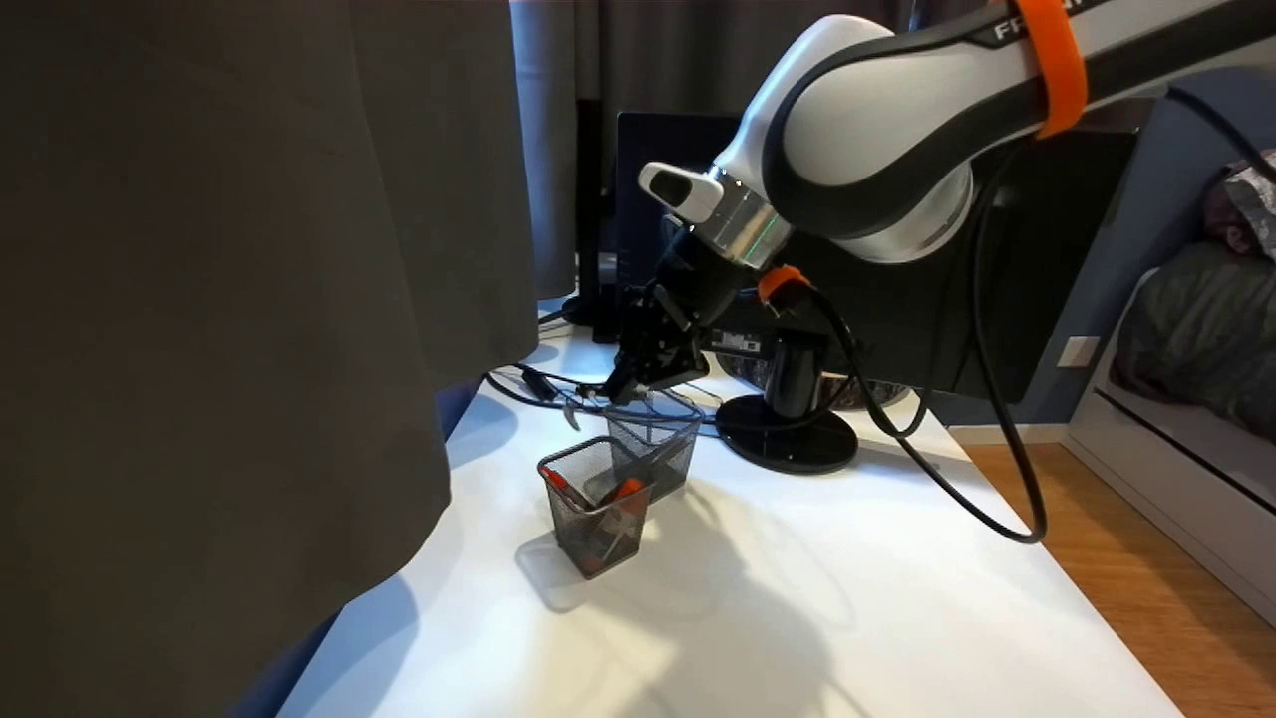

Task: Pick up the small black object on the right and put it in the basket on the left

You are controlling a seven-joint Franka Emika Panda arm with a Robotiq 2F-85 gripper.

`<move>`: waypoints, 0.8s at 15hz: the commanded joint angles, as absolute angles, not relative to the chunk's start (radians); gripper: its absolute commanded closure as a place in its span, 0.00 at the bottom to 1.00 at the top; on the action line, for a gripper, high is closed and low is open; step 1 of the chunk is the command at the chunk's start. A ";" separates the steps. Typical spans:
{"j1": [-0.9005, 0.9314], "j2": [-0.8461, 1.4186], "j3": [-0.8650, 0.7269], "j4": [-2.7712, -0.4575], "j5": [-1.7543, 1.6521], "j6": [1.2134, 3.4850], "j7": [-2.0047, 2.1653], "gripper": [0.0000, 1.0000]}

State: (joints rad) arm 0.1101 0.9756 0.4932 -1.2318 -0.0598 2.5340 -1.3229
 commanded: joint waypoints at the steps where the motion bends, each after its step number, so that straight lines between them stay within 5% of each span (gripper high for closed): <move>1: 0.139 1.062 0.501 -1.076 0.014 2.430 -1.388 0.97; 6: 0.161 1.115 0.496 -0.966 0.085 2.279 -1.442 0.97; 7: 0.164 1.127 0.495 -0.945 0.098 2.251 -1.449 0.62; 12: 0.152 1.147 0.510 -0.898 0.075 2.192 -1.428 0.34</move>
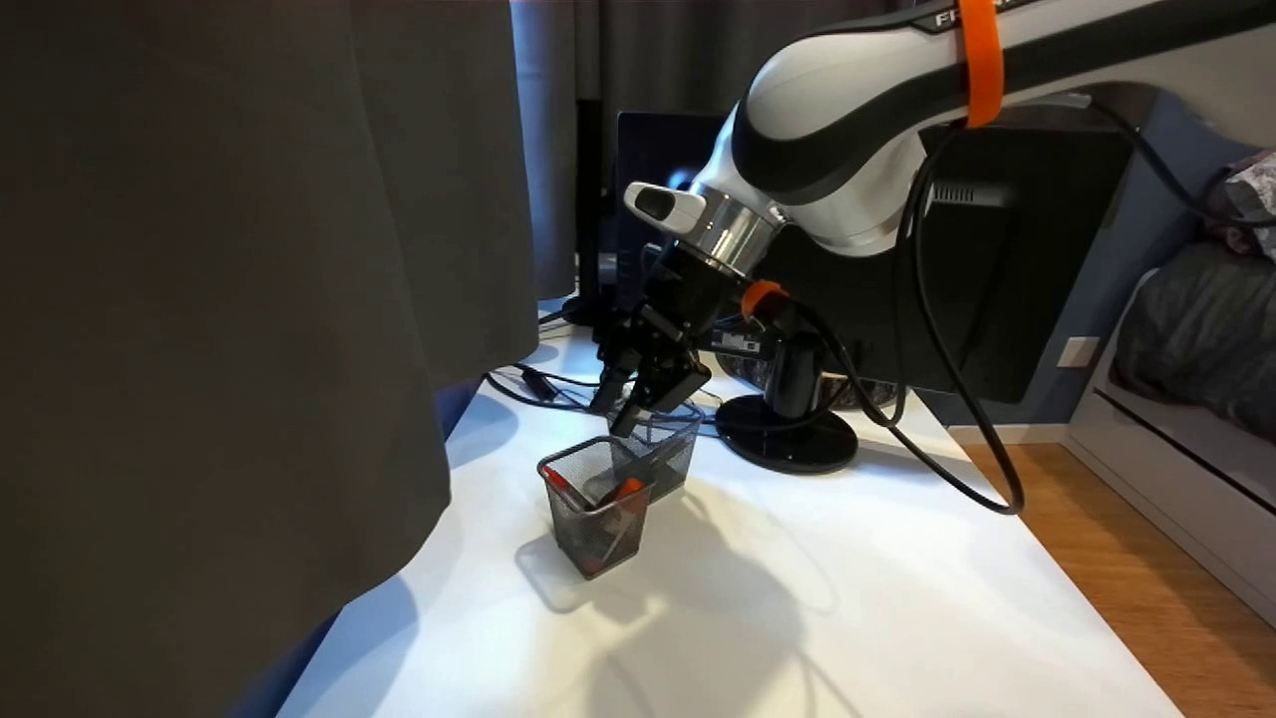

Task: Pick up the small black object on the right and put it in the basket on the left

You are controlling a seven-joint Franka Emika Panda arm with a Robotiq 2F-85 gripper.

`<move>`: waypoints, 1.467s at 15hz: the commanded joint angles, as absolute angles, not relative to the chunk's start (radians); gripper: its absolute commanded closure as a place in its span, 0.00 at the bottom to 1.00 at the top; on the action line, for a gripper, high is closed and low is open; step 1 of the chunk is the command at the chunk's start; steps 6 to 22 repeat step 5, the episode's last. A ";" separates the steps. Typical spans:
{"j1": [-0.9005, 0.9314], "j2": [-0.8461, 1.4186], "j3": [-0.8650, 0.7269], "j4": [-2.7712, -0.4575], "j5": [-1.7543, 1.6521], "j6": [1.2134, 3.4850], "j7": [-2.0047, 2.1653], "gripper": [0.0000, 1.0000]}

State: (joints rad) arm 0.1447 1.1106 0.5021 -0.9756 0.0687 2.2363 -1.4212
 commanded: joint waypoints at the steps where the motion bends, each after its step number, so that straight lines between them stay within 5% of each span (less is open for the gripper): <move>1: 0.155 1.145 0.504 -0.894 0.070 2.201 -1.424 0.26; 3: 0.160 1.137 0.496 -0.892 0.059 2.240 -1.424 0.14; 4: 0.145 1.119 0.501 -0.940 0.067 2.232 -1.421 0.30; 5: 0.145 1.119 0.501 -0.933 0.067 2.233 -1.421 0.24; 22: 0.145 1.119 0.501 -0.933 0.067 2.233 -1.421 0.24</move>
